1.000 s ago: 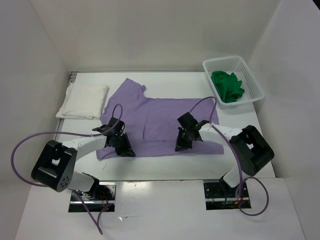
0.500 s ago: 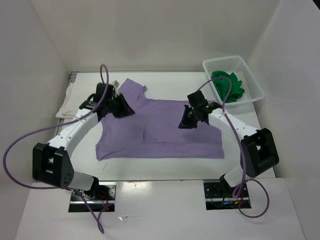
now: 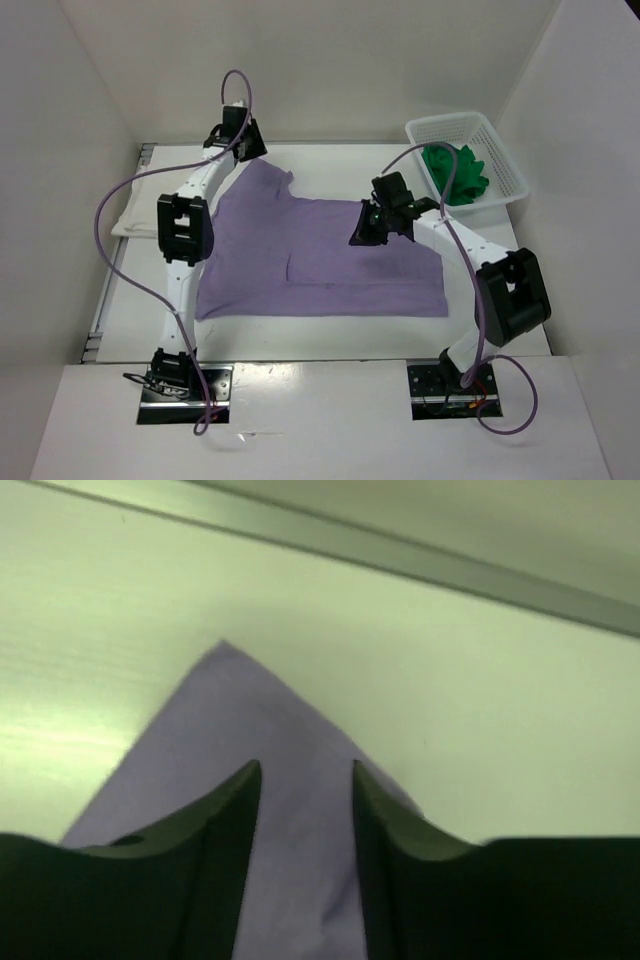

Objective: Fold and stack the t-shirts
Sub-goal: Fold the flattened tshirt in 1/3 of the way, then grap the side of the flattened tshirt furthest away from the robot with both arms

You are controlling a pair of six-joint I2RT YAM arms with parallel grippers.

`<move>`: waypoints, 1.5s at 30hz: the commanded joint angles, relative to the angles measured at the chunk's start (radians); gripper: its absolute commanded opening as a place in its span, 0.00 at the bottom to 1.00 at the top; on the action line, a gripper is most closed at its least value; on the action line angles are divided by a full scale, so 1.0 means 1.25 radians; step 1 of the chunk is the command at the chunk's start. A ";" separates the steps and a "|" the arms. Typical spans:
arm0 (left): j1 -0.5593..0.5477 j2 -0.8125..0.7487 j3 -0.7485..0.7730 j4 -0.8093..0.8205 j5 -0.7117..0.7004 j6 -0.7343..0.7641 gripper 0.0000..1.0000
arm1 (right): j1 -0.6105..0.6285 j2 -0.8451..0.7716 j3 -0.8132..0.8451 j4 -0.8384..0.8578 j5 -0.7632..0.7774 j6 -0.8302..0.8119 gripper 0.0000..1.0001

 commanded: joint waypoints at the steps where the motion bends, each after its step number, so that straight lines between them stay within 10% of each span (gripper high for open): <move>1: 0.023 0.114 0.242 -0.062 -0.059 0.073 0.52 | 0.004 0.021 0.023 0.045 -0.024 -0.021 0.05; 28: 0.045 0.328 0.383 0.025 0.001 0.125 0.50 | 0.004 0.061 -0.007 0.067 -0.084 -0.021 0.05; 39: 0.037 0.344 0.415 0.035 0.003 0.173 0.18 | 0.004 0.053 0.028 0.043 -0.091 -0.021 0.05; 45: 0.037 0.344 0.422 0.020 0.003 0.173 0.51 | -0.003 0.046 0.107 0.001 -0.091 -0.036 0.06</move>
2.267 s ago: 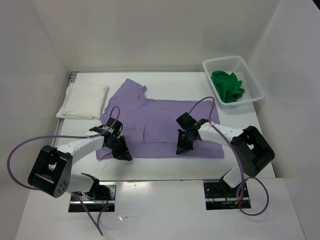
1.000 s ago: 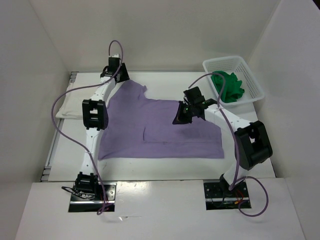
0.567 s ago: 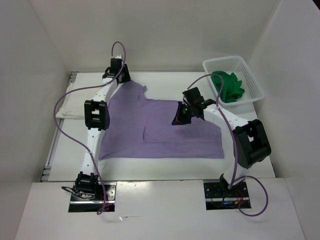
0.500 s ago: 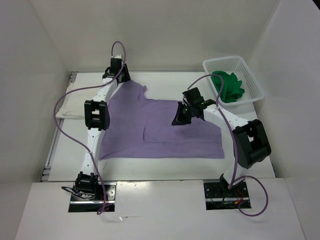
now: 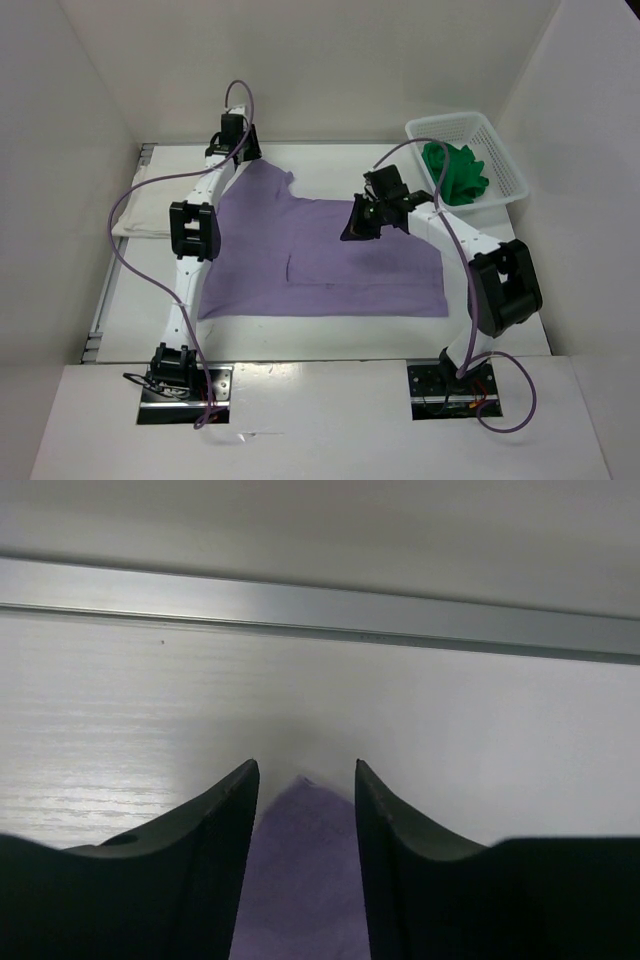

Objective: Fold and stack the t-shirts
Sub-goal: Grap the side of the flattened tshirt furthest away from the robot with both arms

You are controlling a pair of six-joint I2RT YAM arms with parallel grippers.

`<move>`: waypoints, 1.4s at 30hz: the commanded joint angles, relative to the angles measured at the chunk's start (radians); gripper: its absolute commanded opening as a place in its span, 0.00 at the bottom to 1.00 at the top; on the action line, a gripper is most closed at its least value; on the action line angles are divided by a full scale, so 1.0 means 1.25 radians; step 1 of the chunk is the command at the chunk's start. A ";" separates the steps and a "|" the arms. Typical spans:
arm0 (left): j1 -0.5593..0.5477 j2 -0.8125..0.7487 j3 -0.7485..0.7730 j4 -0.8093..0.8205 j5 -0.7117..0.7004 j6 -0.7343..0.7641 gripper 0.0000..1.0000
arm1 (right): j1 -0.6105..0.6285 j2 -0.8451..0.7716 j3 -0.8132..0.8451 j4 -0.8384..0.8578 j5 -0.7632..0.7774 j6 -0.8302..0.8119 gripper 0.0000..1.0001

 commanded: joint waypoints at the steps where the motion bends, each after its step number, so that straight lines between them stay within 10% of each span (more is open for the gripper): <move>1: -0.003 0.017 0.035 0.018 -0.006 0.016 0.52 | -0.010 -0.012 0.070 -0.021 -0.017 -0.023 0.06; 21: -0.003 0.046 0.079 -0.087 0.025 0.085 0.39 | -0.078 -0.051 0.173 -0.097 -0.064 -0.008 0.06; 37: -0.018 0.002 0.025 -0.087 0.020 0.102 0.00 | -0.162 -0.068 0.151 -0.096 -0.083 -0.008 0.08; 42: -0.018 -0.106 -0.091 -0.027 0.047 0.068 0.00 | -0.194 -0.008 0.113 -0.051 0.103 -0.008 0.13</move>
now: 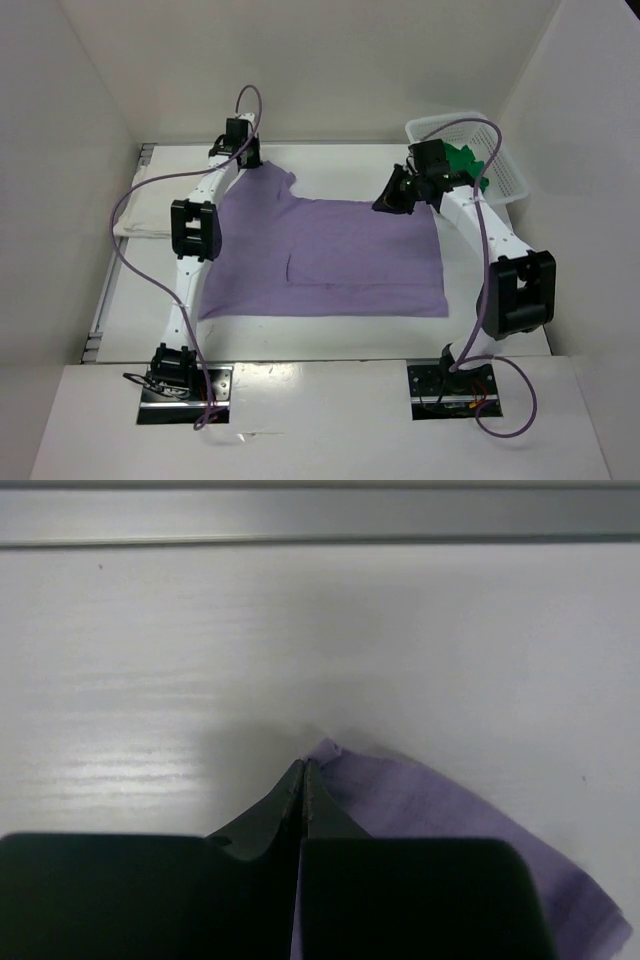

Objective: Fold and stack the t-shirts
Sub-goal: Grap the side of the flattened tshirt furthest away from the robot with both arms

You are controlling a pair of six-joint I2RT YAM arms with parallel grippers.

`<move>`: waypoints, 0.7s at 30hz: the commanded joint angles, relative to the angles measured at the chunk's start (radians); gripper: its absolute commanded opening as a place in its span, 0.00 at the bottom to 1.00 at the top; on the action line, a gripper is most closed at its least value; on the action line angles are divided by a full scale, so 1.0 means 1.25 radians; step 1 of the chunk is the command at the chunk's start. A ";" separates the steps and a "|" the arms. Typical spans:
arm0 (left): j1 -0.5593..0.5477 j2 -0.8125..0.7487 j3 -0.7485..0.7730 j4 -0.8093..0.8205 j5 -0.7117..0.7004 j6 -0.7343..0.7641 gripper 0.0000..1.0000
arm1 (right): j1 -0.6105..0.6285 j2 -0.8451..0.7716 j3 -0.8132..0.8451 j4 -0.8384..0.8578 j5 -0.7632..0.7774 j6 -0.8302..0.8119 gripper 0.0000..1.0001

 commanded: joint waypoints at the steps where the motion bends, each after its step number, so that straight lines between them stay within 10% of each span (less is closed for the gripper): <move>1: -0.003 -0.128 -0.086 0.053 0.031 -0.025 0.00 | -0.027 0.056 -0.017 0.070 0.140 -0.002 0.15; 21: -0.003 -0.349 -0.386 0.167 0.126 -0.104 0.00 | -0.073 0.411 0.249 0.063 0.685 -0.030 0.33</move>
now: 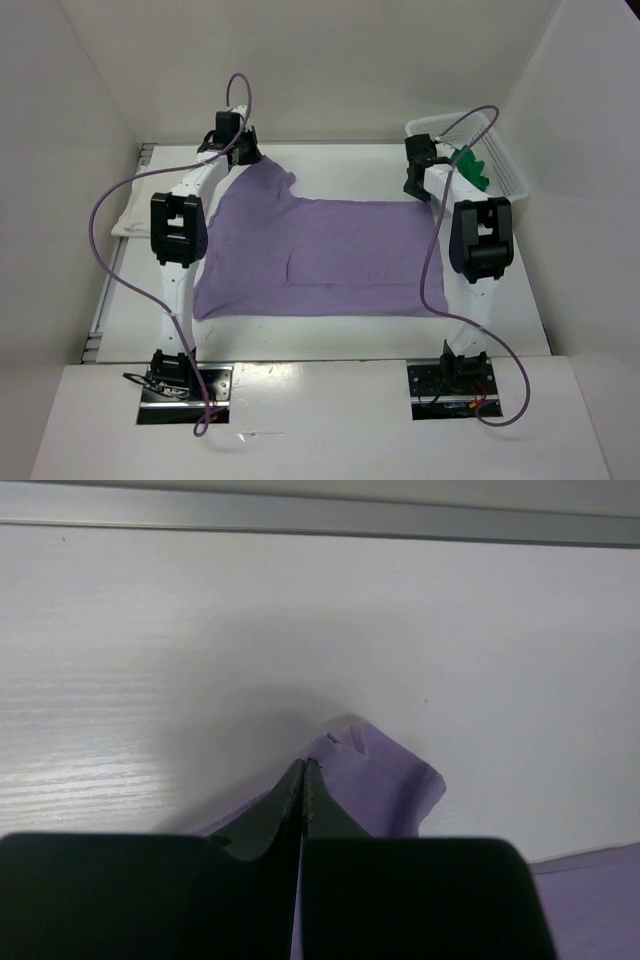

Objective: Fold and stack the t-shirts
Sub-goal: Grap the side of the flattened tshirt furthest away from the robot with both arms

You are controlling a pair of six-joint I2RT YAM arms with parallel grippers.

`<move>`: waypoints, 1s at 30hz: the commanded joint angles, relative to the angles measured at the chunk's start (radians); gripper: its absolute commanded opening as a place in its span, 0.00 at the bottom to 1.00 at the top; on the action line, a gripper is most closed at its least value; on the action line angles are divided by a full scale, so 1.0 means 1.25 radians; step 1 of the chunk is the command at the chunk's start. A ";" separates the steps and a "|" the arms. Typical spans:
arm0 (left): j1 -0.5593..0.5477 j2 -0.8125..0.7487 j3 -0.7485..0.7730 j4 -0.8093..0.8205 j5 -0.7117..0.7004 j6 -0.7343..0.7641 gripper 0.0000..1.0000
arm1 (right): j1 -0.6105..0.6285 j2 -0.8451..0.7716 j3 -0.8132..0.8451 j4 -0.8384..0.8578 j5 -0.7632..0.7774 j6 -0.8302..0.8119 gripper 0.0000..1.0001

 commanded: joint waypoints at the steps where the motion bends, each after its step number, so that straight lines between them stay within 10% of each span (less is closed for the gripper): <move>1: -0.002 -0.069 -0.029 0.050 0.024 -0.015 0.00 | 0.001 0.046 0.076 0.000 0.143 -0.011 0.33; 30: -0.009 -0.172 -0.168 0.110 0.074 -0.052 0.00 | 0.033 0.180 0.194 -0.064 0.228 0.020 0.46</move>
